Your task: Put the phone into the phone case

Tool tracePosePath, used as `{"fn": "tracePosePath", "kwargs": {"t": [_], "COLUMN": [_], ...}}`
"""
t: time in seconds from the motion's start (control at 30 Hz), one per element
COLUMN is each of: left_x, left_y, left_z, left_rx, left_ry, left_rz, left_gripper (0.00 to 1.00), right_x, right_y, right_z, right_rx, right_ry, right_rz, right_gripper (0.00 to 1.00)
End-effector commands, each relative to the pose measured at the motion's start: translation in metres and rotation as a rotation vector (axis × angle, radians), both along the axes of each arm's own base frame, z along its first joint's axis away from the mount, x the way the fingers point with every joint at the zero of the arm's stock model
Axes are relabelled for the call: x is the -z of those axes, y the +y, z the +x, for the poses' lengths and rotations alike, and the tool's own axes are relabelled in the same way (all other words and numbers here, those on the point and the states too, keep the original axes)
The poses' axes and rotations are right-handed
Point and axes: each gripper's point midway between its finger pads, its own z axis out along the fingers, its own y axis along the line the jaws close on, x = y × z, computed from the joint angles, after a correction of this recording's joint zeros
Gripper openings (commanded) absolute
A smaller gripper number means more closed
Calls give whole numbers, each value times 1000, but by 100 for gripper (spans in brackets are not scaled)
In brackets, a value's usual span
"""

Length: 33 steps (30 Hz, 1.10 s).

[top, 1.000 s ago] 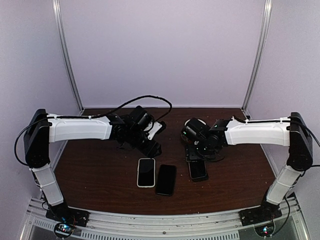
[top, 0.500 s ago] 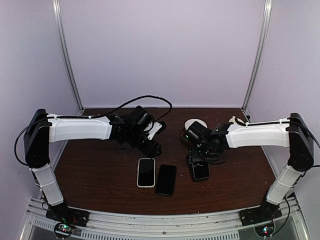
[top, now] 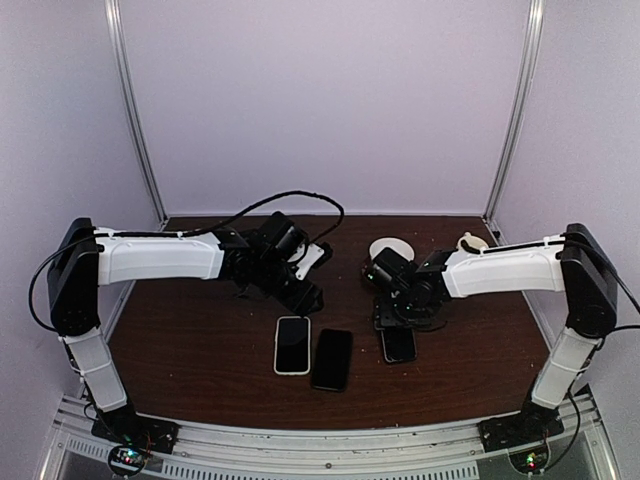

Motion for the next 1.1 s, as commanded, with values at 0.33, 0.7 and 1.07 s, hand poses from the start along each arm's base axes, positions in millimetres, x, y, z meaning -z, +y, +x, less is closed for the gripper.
{"fn": "tracePosePath", "kwargs": {"t": [0.33,0.7,1.07], "left_x": [-3,2,29], "left_y": [-13,-47,-96], "left_z": [0,-23,-40], "left_rx": [32,96,153], "left_ry": [18,111,145], "left_rz": [-37,-123,-80], "left_gripper": [62,59,46], "right_x": [20,-21,32], "right_y": [1,-14,-18], "right_z": [-15,-32,-42], "right_rx": [-27,-140,-134], "right_ry": [108,85,206], "right_rz": [-38,46,141], "right_gripper": [90,85,36]}}
